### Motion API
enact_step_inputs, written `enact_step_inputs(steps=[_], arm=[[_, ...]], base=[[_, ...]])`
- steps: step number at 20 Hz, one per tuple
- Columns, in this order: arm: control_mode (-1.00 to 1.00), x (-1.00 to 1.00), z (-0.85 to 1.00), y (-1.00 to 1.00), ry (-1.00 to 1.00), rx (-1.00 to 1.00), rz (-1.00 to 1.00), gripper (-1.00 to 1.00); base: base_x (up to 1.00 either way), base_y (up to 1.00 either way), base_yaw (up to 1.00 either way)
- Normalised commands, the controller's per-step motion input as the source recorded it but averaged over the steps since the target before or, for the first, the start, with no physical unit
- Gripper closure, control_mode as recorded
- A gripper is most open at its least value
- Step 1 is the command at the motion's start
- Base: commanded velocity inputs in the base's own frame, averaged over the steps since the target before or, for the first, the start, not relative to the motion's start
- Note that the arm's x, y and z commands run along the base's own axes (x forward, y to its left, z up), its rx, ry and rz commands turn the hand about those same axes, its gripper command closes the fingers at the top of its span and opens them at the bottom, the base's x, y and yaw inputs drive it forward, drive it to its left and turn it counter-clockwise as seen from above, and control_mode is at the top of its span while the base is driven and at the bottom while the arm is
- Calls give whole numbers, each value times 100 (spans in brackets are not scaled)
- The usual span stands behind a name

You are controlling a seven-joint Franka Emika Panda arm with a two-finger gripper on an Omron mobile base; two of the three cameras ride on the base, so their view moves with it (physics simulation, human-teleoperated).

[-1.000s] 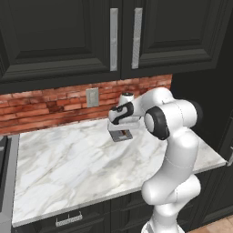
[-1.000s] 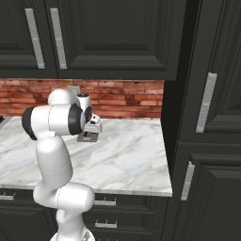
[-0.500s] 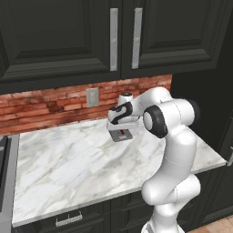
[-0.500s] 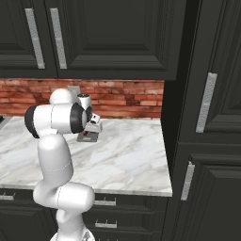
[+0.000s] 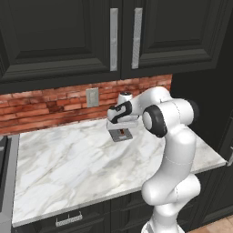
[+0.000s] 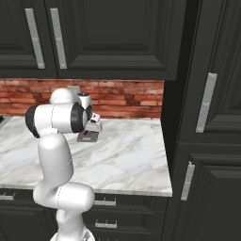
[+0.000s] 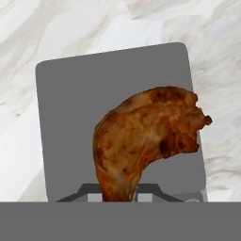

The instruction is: Take the chicken drumstick from the fridge and place it on the digital scale on the counter by the fridge. Wait a few seconds for a reading, then move it to the plate on the dining counter.

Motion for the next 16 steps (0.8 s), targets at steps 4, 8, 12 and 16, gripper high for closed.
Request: enact_step_inputs(steps=[4,8,12,16], arm=[[-100,0,0,0,0,0,0,-100],[-100,0,0,0,0,0,0,-100],[-100,0,0,0,0,0,0,-100],[-100,-4,0,0,0,0,0,-100]], base=[[0,0,0],[0,0,0],[0,0,0],[0,0,0]])
